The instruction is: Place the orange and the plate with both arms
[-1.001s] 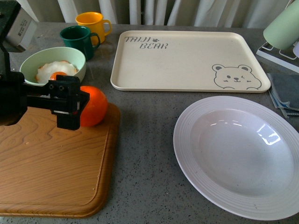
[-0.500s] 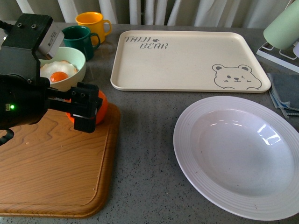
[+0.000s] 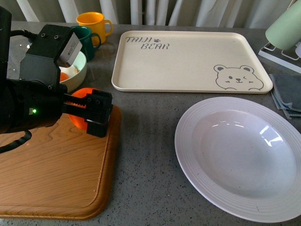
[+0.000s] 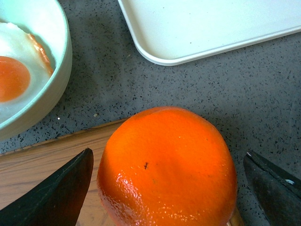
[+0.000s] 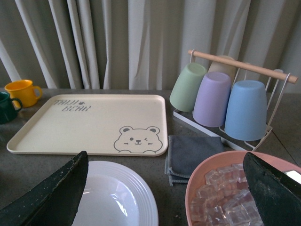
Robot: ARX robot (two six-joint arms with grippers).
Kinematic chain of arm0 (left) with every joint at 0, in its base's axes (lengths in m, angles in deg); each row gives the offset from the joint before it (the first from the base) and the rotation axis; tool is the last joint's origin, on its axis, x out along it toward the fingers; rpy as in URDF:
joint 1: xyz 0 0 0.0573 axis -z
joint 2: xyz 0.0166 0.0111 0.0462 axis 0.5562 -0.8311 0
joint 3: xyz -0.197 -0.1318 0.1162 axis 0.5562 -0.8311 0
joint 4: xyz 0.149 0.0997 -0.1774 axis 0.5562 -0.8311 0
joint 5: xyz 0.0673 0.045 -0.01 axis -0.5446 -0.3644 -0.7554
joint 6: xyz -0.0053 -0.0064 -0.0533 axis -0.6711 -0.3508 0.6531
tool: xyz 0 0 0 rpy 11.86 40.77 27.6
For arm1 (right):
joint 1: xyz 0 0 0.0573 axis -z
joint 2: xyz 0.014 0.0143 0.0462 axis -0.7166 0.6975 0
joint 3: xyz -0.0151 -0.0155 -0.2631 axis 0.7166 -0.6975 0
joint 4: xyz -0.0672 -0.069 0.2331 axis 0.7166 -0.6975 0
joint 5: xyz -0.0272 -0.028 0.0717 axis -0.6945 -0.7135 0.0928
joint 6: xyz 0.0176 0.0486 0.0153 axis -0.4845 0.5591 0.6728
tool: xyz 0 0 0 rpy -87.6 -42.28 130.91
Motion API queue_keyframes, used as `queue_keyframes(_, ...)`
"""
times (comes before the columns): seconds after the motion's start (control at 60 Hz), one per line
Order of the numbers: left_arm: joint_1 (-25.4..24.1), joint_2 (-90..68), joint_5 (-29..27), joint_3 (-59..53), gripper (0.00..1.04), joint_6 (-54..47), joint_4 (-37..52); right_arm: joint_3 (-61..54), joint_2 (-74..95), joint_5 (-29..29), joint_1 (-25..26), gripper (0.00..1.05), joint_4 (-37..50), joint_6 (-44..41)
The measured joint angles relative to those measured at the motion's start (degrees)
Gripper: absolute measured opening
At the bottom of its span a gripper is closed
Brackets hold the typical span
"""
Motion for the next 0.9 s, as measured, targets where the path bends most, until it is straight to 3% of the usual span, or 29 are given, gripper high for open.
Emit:
queue_keyframes(0.05,0.0,-0.31,-0.04,0.02,0.95,0.0,0.11,0.0,0.0,-0.02,0.0,0.96,0.0,0.0)
queue_keyframes(0.183,-0.11,-0.55,-0.24,0.02,0.75,0.0,0.22,0.0,0.0,0.0,0.0,0.96,0.0,0.0)
queue_keyframes(0.284,-0.39,-0.55,-0.28,-0.02,0.66,0.0,0.22,0.0,0.0,0.0,0.0,0.96,0.0,0.0)
queue_keyframes(0.55,0.04,5.4,-0.44,-2.08,0.62,-0.92,-1.33,0.0,0.0,0.0,0.0,0.96,0.0,0.0)
queue_keyframes(0.901,9.68,10.62,0.9,-0.9,0.61,-0.55,-4.0,0.0,0.0,0.0,0.0,0.96,0.0,0.0)
